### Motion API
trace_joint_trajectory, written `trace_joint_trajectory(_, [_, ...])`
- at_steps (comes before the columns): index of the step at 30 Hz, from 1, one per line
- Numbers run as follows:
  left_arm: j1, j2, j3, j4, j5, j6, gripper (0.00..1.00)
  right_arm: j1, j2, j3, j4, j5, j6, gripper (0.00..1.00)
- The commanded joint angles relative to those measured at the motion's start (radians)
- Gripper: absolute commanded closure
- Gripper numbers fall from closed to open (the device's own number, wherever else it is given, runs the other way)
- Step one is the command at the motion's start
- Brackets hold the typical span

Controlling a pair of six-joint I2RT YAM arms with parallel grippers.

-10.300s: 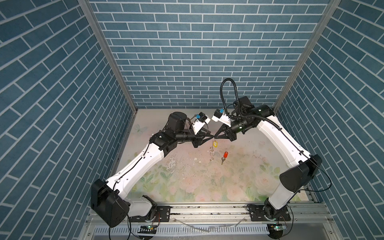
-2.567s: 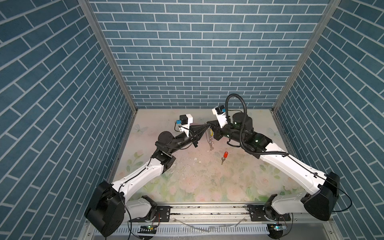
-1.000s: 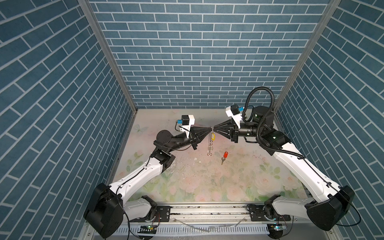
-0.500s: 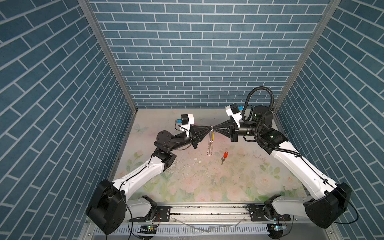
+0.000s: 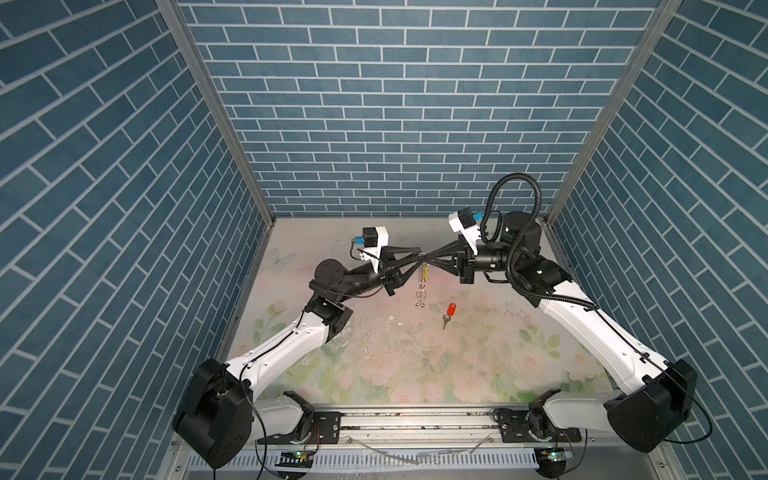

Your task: Put the keys on the keyring

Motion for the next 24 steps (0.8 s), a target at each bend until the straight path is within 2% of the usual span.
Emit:
trace_joint_trajectory(1, [0.017,-0.093,0.037,-0.219,-0.042,0.099,0.62,0.006,0.014,0.074,-0.189,0.047,-0.154,1.0])
trace_joint_trajectory(7, [0.019,-0.188,0.153,-0.706,-0.16,0.283,0.6,0.006,0.077,0.188,-0.493,0.127,-0.353,1.0])
trace_joint_trajectory(10, [0.017,-0.153,0.281,-0.995,-0.188,0.357,0.66,0.006,0.132,0.277,-0.654,0.158,-0.447,1.0])
trace_joint_trajectory(13, [0.016,-0.093,0.37,-1.168,-0.179,0.389,0.69,0.005,0.177,0.351,-0.764,0.17,-0.519,1.0])
trace_joint_trajectory(24, [-0.022,0.009,0.391,-1.136,-0.04,0.397,0.68,0.006,0.288,0.551,-1.037,0.138,-0.683,1.0])
